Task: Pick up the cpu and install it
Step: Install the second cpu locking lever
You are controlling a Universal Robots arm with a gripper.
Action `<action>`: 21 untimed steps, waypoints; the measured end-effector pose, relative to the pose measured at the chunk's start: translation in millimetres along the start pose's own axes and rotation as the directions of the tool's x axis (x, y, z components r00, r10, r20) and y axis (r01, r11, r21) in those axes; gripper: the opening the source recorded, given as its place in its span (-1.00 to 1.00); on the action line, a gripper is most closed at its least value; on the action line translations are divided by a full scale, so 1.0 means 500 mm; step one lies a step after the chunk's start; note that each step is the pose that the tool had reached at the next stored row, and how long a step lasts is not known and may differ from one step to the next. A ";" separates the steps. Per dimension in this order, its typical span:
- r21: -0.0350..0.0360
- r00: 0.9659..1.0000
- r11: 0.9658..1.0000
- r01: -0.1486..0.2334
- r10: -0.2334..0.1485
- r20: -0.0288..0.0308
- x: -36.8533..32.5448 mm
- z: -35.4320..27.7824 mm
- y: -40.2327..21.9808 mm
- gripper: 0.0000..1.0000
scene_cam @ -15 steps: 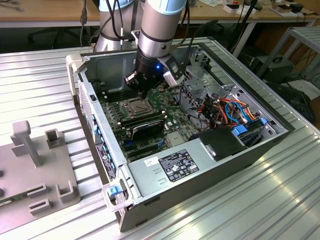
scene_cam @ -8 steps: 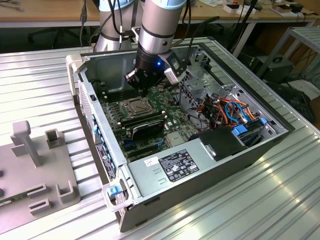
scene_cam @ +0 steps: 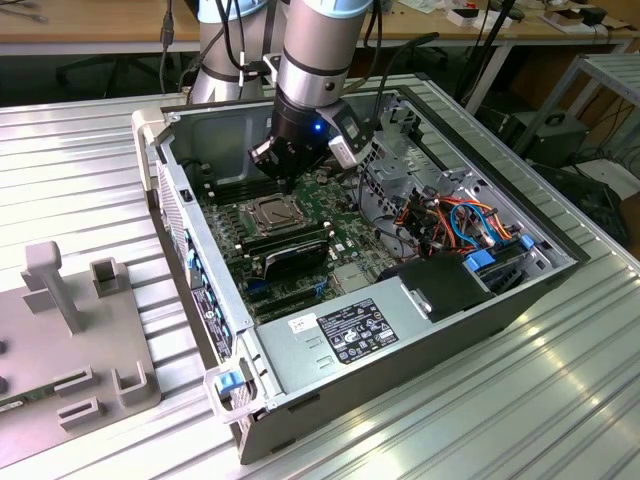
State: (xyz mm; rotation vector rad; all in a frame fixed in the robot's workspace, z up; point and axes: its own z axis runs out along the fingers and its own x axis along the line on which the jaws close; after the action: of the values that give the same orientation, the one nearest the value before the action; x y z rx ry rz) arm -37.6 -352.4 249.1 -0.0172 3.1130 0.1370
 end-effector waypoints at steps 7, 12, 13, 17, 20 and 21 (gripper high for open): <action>0.002 1.000 1.000 0.000 0.000 0.000 0.000 0.000 0.000 -0.79; 0.002 1.000 1.000 0.000 0.000 0.000 0.000 -0.001 -0.002 -0.79; 0.002 1.000 1.000 0.000 0.000 0.000 0.000 -0.001 -0.003 -0.79; 0.002 1.000 1.000 0.000 0.000 0.000 0.000 -0.003 -0.007 -0.79; 0.002 1.000 1.000 0.000 0.000 0.000 0.000 -0.004 -0.014 -0.79; 0.003 1.000 1.000 0.000 0.000 0.000 0.000 -0.004 -0.016 -0.79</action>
State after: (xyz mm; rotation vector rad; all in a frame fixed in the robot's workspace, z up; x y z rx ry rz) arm -37.6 -360.7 250.2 -0.0173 3.1131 0.1329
